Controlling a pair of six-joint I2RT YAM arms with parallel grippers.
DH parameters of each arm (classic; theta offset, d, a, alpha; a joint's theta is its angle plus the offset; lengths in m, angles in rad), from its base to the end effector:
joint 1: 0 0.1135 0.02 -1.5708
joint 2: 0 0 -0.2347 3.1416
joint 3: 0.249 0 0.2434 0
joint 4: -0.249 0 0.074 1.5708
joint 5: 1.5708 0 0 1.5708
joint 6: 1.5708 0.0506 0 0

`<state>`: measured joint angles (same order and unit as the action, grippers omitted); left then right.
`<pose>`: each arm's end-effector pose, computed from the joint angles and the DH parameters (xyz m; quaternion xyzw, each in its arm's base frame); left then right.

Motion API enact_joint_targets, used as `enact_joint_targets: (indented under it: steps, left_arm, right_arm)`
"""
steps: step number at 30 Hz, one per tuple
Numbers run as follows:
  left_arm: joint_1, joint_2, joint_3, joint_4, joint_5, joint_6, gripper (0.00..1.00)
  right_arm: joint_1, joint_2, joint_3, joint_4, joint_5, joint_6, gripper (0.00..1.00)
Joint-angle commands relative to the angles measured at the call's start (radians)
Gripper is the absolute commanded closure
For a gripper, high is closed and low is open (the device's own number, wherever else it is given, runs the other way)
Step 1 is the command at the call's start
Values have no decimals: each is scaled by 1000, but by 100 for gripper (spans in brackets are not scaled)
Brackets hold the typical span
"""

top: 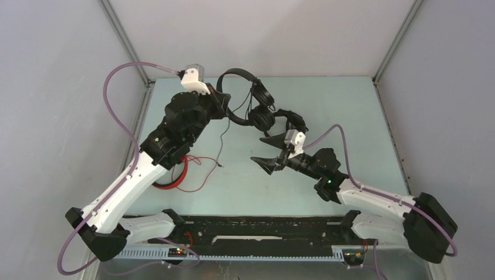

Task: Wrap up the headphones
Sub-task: Wrap the headphones cable around the headphones.

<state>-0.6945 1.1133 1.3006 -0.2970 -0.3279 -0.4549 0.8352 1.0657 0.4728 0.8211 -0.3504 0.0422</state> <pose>0.2087 -0.1527 0.4136 -0.0203 0.7426 -0.2558 0.6187 0.1575 0.1999 0.2643 -0.3624 0.5123 0.4257 0.6520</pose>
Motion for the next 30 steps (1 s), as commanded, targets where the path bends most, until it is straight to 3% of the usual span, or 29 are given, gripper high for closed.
enact_joint_targets:
  steps: [1,11,19,21,25,27,30]
  left_arm:
    - [-3,2,82,11,41,-70,100]
    - [-3,14,110,3,68,-88,100]
    - [-2,21,137,-15,91,-101,100]
    - [-2,18,137,-13,96,-105,100]
    - [-2,17,142,-14,109,-114,100]
    - [-3,18,146,-18,108,-114,100]
    - [-3,17,149,-19,103,-109,100]
  right_arm:
    - [31,90,72,161,11,-39,29]
    - [61,229,110,240,90,-39,33]
    - [59,248,102,205,208,-152,39]
    - [60,244,99,203,204,-158,46]
    - [60,245,99,201,170,-163,84]
    - [60,247,99,195,149,-163,89]
    - [63,231,99,174,109,-158,84]
